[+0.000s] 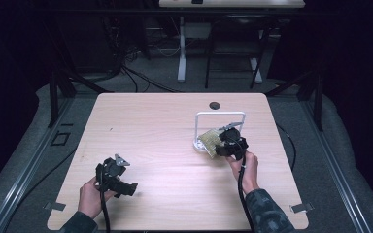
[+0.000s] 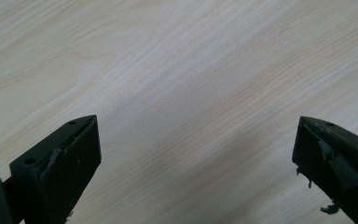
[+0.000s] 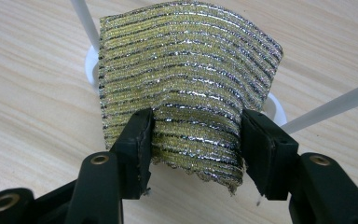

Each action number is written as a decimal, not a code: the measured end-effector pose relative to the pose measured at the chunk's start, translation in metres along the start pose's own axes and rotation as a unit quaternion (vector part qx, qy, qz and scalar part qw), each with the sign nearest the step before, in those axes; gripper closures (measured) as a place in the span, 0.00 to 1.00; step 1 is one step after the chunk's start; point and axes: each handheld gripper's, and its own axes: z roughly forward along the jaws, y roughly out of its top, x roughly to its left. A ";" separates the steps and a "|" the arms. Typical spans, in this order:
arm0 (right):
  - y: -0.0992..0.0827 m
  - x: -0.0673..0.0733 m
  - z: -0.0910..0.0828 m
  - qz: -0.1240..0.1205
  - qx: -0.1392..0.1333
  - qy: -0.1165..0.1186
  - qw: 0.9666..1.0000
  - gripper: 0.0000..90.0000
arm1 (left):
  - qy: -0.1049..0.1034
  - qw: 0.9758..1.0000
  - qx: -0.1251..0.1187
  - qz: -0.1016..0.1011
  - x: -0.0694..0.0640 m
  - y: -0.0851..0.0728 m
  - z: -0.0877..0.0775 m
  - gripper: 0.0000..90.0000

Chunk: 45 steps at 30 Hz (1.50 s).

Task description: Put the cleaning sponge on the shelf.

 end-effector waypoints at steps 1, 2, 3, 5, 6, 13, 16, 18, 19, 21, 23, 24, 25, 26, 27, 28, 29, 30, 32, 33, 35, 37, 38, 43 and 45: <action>0.000 0.000 0.001 0.000 0.000 -0.002 1.000 0.51 | 0.000 1.000 0.000 0.000 0.000 0.000 0.000 0.01; 0.001 0.000 0.002 0.003 -0.001 -0.004 1.000 0.51 | 0.000 1.000 0.000 0.000 0.000 0.000 0.000 0.01; 0.002 0.000 0.004 0.004 0.000 -0.003 1.000 0.51 | 0.000 1.000 -0.001 0.000 0.000 0.000 0.000 0.01; 0.003 0.000 0.006 0.007 0.002 -0.006 1.000 0.50 | 0.000 1.000 -0.001 0.000 0.000 0.000 0.000 0.01; 0.004 0.000 0.007 0.009 -0.001 -0.005 1.000 0.50 | 0.000 1.000 -0.001 0.000 0.000 0.000 0.000 0.01; 0.006 0.004 0.011 0.003 0.000 -0.013 1.000 0.52 | 0.000 1.000 0.000 0.000 0.000 0.000 0.000 0.01; 0.008 0.005 0.014 0.005 -0.004 -0.016 1.000 0.52 | 0.000 1.000 0.001 0.000 0.000 0.000 0.000 0.01; 0.008 0.005 0.017 0.005 0.000 -0.017 1.000 0.52 | -0.002 1.000 0.000 0.000 0.000 0.000 0.000 0.01; 0.008 0.005 0.019 0.009 0.000 -0.018 1.000 0.52 | -0.002 1.000 0.000 0.001 0.000 0.000 0.000 0.01; 0.008 0.005 0.021 0.015 -0.002 -0.024 1.000 0.51 | -0.001 1.000 0.001 0.001 -0.001 0.000 0.001 0.01; 0.009 0.006 0.023 0.019 -0.001 -0.026 0.999 0.51 | -0.001 1.000 0.004 0.003 -0.001 0.000 0.001 0.01; 0.009 0.006 0.023 0.018 -0.002 -0.029 0.999 0.51 | -0.002 1.000 0.003 0.004 -0.001 0.000 0.002 0.01; 0.010 0.007 0.024 0.017 -0.003 -0.031 0.999 0.51 | -0.002 1.000 0.003 0.004 -0.001 0.000 0.002 0.01; 0.010 0.007 0.025 0.018 -0.003 -0.032 0.999 0.51 | 0.000 1.000 0.002 0.005 -0.001 0.000 0.001 0.01; 0.010 0.007 0.026 0.021 -0.004 -0.032 0.999 0.51 | -0.001 1.000 0.002 0.004 -0.001 0.000 0.001 0.01; 0.010 0.007 0.026 0.022 -0.001 -0.031 0.999 0.51 | -0.001 1.000 0.003 0.004 0.000 0.000 0.001 0.01; 0.010 0.007 0.027 0.023 -0.003 -0.032 0.999 0.51 | -0.001 1.000 0.003 0.004 0.000 0.000 0.001 0.01; 0.010 0.007 0.028 0.025 -0.004 -0.031 0.999 0.51 | -0.003 1.000 0.003 0.003 -0.001 0.000 0.001 0.01; 0.010 0.008 0.029 0.026 -0.004 -0.032 0.999 0.51 | -0.002 1.000 0.004 0.004 -0.001 0.000 0.002 0.01; 0.011 0.008 0.029 0.025 -0.003 -0.031 0.999 0.51 | -0.003 1.000 0.003 0.004 -0.001 0.000 0.002 0.01; 0.011 0.008 0.030 0.024 -0.002 -0.031 0.999 0.51 | -0.003 1.000 0.003 0.005 0.000 0.000 0.002 0.01; 0.012 0.009 0.030 0.026 -0.001 -0.030 0.999 0.50 | -0.003 1.000 0.003 0.004 0.000 0.000 0.002 0.01; 0.013 0.009 0.031 0.026 -0.003 -0.030 0.999 0.50 | -0.003 1.000 0.003 0.004 0.000 0.000 0.002 0.01; 0.014 0.011 0.031 0.022 0.000 -0.031 0.999 0.50 | -0.002 1.000 0.004 0.003 0.000 0.000 0.002 0.01; 0.014 0.012 0.032 0.022 -0.001 -0.030 0.999 0.49 | -0.002 1.000 0.005 0.004 0.000 0.000 0.002 0.01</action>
